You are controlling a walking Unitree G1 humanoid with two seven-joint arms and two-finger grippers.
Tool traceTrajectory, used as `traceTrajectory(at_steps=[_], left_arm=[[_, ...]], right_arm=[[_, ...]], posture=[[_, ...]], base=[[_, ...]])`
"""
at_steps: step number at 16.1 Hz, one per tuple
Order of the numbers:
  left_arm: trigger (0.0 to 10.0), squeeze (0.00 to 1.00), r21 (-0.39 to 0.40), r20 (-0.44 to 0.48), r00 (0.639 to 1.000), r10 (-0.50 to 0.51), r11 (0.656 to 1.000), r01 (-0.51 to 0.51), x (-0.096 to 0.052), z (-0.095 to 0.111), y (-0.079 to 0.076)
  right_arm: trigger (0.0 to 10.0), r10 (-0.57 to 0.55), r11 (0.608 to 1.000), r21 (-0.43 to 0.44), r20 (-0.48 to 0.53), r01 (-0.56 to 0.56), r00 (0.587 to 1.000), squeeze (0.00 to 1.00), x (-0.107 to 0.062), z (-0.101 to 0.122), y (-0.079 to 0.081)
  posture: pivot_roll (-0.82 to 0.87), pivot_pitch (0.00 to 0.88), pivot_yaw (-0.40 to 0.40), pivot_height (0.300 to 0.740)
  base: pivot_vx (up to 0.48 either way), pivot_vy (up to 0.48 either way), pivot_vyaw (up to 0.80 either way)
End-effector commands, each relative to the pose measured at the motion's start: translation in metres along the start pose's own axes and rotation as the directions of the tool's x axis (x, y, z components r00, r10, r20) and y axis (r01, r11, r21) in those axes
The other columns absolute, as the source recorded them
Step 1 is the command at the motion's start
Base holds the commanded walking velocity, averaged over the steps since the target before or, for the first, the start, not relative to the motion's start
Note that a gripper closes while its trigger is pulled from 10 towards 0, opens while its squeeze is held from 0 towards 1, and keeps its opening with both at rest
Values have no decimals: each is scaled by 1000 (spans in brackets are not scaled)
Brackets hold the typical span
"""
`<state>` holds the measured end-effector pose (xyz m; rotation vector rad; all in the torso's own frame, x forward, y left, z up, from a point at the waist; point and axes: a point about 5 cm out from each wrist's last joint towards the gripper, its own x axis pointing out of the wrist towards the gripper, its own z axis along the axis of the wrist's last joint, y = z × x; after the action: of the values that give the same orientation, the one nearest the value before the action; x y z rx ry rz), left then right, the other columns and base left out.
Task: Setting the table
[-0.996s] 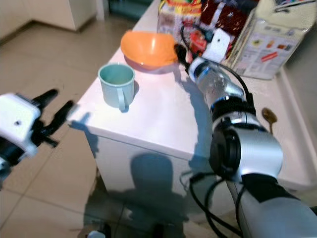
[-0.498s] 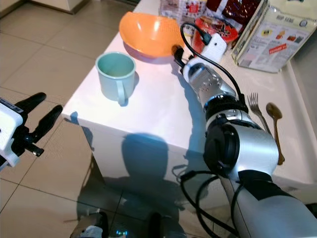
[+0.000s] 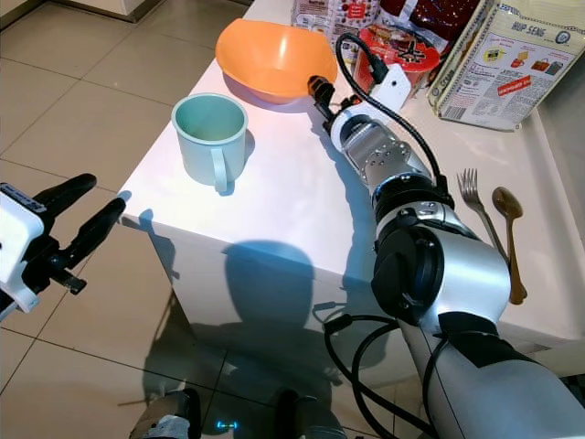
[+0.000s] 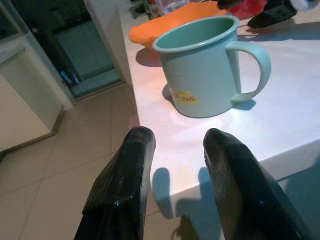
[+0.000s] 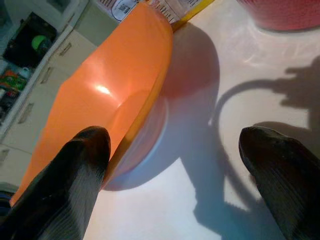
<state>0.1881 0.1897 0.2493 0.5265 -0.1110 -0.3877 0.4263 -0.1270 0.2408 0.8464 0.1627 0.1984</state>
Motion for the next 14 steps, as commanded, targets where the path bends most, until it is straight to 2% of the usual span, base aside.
traceTrajectory(at_steps=[1,2,3,9,14], left_arm=[[10000,0,8,17,999,-32,999,32,-1,5,-4],[10000,0,6,22,999,-35,999,35,-1,6,-4],[10000,0,4,26,999,-41,999,41,-1,6,-5],[10000,0,-4,40,998,-50,999,50,0,8,-8],[10000,0,-9,45,998,-54,998,55,2,7,-9]], right_arm=[[5922,24,999,30,-15,-23,1000,0,1,-1,3],[3373,39,998,52,-9,-38,999,0,1,-2,5],[0,41,997,72,-4,-41,999,0,1,-2,5],[0,62,985,161,9,-63,998,0,1,-2,6],[0,61,978,197,20,-64,998,0,0,-2,2]], posture=[[320,221,-140,740],[320,221,-140,740],[324,218,-141,740],[322,212,-148,740],[318,201,-150,740]], base=[[0,0,0],[0,0,0],[0,0,0],[0,0,0],[0,0,0]])
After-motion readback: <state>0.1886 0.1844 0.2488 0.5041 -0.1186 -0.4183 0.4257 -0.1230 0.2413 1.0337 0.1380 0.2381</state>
